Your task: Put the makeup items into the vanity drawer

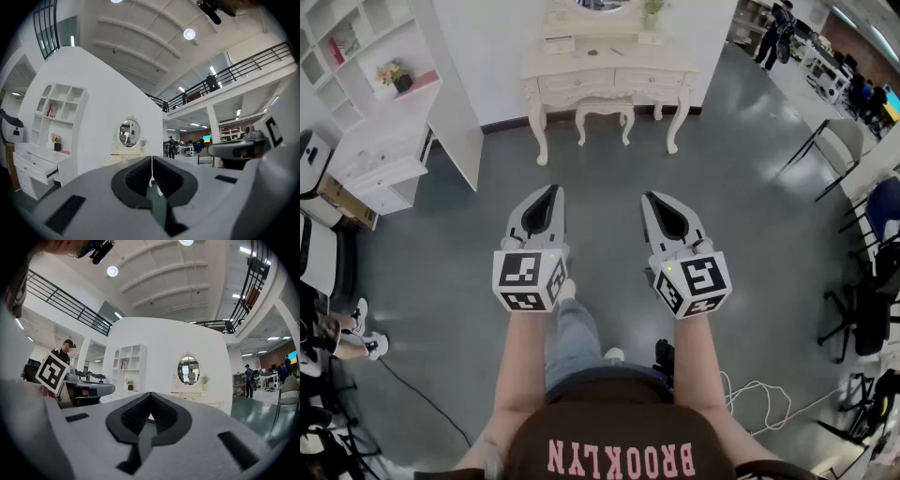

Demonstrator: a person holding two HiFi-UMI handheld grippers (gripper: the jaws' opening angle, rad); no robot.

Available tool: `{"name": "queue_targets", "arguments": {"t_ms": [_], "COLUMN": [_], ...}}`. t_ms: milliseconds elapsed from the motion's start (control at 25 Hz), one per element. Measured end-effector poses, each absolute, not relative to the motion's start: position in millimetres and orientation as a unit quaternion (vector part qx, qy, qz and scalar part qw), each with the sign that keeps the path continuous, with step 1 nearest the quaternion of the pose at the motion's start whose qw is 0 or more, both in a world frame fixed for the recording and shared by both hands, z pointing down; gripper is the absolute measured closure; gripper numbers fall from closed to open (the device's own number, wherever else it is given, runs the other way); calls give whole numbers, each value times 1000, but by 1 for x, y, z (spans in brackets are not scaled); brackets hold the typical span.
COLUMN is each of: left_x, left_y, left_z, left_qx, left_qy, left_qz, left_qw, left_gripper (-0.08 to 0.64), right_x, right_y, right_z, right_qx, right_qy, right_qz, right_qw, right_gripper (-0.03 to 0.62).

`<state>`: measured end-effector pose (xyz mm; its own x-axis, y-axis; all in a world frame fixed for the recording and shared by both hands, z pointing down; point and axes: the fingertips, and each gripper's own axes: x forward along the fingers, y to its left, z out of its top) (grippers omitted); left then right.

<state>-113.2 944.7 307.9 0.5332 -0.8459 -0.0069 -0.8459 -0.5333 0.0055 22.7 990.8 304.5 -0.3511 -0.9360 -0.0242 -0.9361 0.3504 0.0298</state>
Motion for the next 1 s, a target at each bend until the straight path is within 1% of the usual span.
{"name": "queue_targets", "arguments": {"t_ms": [240,400,560,760,1000], "left_x": [-119,-118,-114,-110,-112], "left_y": [903,858,797,709,601], "left_z": [320,324,318,318,313], "left_qx": [869,870,874,882,889], "left_qy": [-496,-493,-486,-470,-456], "left_qz": [-7,-7,-9,-11,-3], "left_qw": [11,15,13,25,29], "left_gripper": [554,554,554,554,554], "right_x": [19,20,24,21,13], "right_y": [950,904,843,761,657], "right_z": [316,322,315,314,306], "right_qx": [-559,-563,-565,-566,-573], "right_qy": [828,826,825,824,819], "right_qz": [27,22,12,9,6], "right_qw": [-16,-21,-4,-18,-12], "right_gripper": [595,595,594,594,595]}}
